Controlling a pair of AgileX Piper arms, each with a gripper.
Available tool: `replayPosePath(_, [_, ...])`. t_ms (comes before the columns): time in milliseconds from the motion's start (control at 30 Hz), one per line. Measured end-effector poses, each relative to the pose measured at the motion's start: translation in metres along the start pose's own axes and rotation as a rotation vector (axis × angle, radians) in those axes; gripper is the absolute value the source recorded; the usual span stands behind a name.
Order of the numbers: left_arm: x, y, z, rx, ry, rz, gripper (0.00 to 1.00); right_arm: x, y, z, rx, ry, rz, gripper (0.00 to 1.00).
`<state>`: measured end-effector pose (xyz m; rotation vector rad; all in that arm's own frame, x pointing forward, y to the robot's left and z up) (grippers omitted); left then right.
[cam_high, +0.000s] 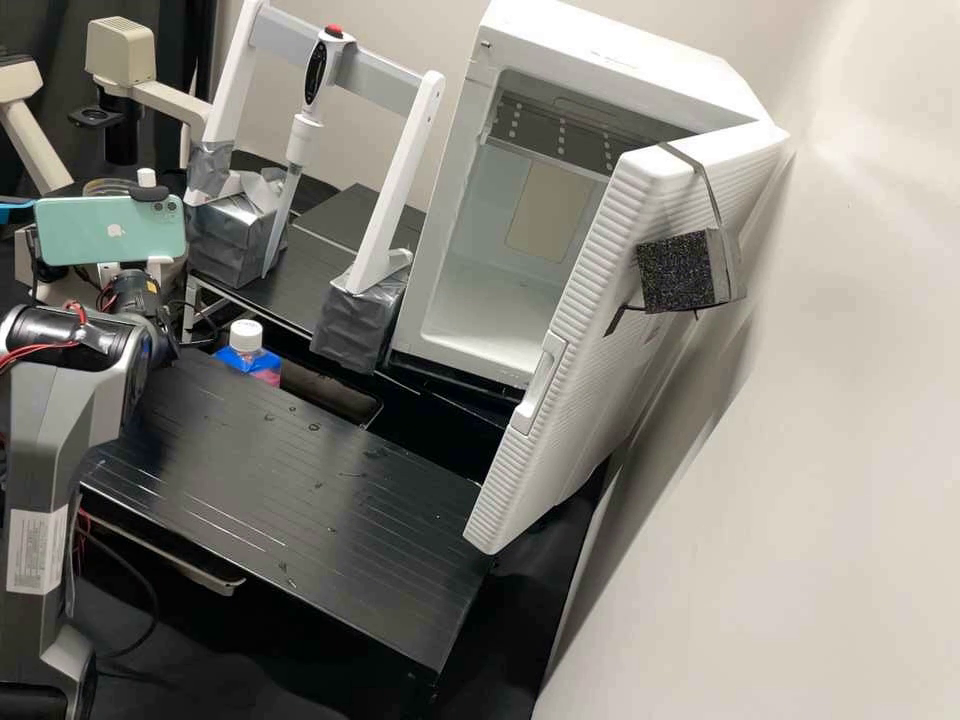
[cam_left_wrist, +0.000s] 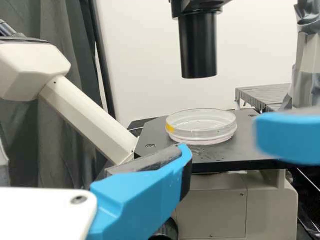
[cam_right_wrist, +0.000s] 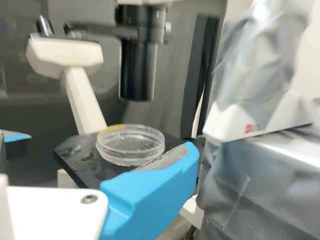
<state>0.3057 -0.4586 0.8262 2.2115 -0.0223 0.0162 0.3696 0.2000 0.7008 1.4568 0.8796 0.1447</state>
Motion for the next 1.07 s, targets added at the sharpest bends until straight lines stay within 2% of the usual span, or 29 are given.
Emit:
replayPosePath(167, [0.0,0.0,0.0,0.0,0.0,0.0,1.0,-0.032,0.011,-0.001,0.001,0.028,0.056,1.0])
replayPosePath(367, [0.0,0.0,0.0,0.0,0.0,0.0,1.0,-0.088,0.028,-0.004,-0.007,0.055,0.176,1.0])
replayPosePath(533, [0.0,0.0,0.0,0.0,0.0,0.0,1.0,-0.132,0.037,-0.01,-0.014,0.021,0.245,1.0])
replayPosePath(767, [0.0,0.0,0.0,0.0,0.0,0.0,1.0,-0.173,0.04,-0.018,-0.024,-0.022,0.301,1.0])
replayPosePath(867, [0.0,0.0,0.0,0.0,0.0,0.0,1.0,-0.184,0.042,-0.015,-0.007,-0.069,0.358,1.0])
replayPosePath(1000, [0.0,0.0,0.0,0.0,0.0,0.0,1.0,-0.203,0.046,-0.003,0.087,-0.195,0.528,1.0])
replayPosePath(1067, [0.0,0.0,0.0,0.0,0.0,0.0,1.0,-0.211,0.048,0.003,0.117,-0.234,0.577,1.0])
